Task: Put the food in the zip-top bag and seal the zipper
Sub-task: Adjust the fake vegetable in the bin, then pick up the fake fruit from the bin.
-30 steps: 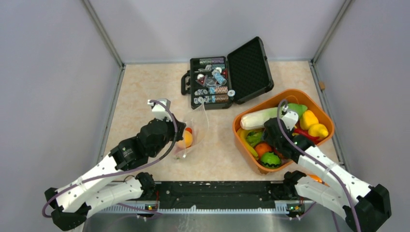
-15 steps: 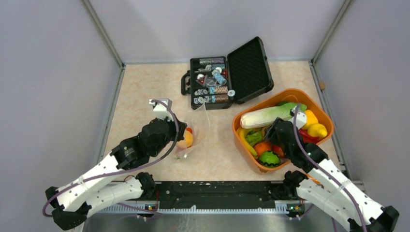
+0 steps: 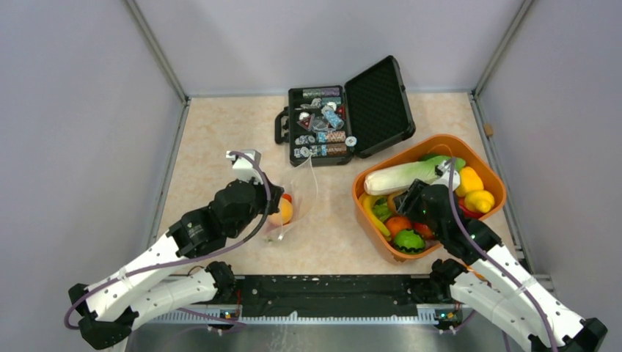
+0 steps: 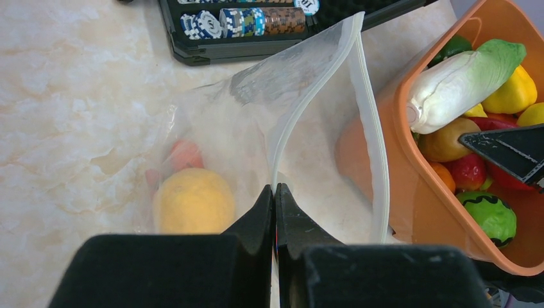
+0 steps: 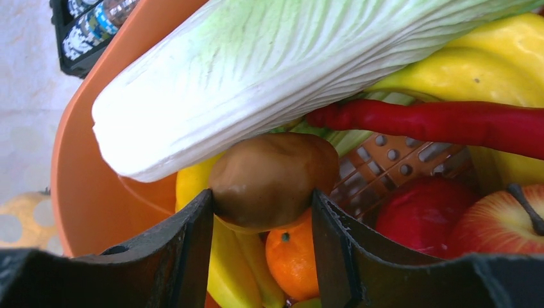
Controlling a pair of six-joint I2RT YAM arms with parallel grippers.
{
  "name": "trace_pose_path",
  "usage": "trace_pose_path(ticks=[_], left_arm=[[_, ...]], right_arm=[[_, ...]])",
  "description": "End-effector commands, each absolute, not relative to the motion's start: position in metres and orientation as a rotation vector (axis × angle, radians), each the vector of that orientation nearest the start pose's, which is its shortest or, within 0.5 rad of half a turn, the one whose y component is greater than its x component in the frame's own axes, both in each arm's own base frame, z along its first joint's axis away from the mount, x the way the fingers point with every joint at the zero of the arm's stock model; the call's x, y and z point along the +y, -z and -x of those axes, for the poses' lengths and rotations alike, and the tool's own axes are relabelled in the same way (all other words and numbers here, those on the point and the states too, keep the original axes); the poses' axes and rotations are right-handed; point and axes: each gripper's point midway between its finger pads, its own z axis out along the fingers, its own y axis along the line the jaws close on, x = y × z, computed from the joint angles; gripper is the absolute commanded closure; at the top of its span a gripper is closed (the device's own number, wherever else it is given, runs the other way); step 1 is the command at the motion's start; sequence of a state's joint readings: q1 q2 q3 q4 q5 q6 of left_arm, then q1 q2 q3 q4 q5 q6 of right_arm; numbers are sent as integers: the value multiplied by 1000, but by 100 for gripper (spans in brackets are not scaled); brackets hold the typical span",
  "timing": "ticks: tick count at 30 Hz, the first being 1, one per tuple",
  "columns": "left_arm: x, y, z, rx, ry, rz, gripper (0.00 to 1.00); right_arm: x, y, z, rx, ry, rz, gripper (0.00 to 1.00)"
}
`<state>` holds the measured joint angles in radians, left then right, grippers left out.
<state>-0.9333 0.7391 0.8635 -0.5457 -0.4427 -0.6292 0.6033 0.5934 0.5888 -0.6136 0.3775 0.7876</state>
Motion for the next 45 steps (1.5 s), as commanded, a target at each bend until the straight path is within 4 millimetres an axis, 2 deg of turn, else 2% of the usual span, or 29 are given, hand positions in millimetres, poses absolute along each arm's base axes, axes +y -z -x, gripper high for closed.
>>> trace_pose_path(ticks=[1,4,7,8,11,15,18,20,23,26,33,36,45], left_arm=[[-182,-261,-204,1953,602,5,100],[-182,-260,-204,1954,601,4,100],[-183,-261,-204,1954,604,1,100],[-183,-260,-204,1957,602,-1,100],[-183,-259,-205,1957,600,0,100],[-183,-259,-205,1954,602,2,100],[-183,-259,-205,1952,599,0,100],[-182,-259,-205,1953,595,0,100],[-181,-260,-205,1948,593,3,100],[-181,-259,-205,1946,593,-2,100],[-179,-259,-206,1944,577,-19,100],[-179,-259,-205,1941,575,-24,100],[-179,-267,-208,1922,562,-42,100]], right_arm=[[118,-190,-219,2039,-536,-353,63],[123,-195,-217,2041,-563,-321,61],[134,-201,-212,2073,-602,-222,37],[133,-203,-211,2094,-587,-218,31],[114,-210,-210,2138,-455,-261,26],[83,-227,-207,2129,-285,-338,25],[54,-228,-198,2143,-123,-452,25],[36,-226,-190,2170,-3,-536,24],[20,-218,-178,2235,145,-585,23],[3,-207,-171,2228,278,-656,21],[-10,-190,-159,2265,410,-669,19],[-5,-185,-163,2273,389,-658,19],[7,-161,-173,2363,474,-614,17]])
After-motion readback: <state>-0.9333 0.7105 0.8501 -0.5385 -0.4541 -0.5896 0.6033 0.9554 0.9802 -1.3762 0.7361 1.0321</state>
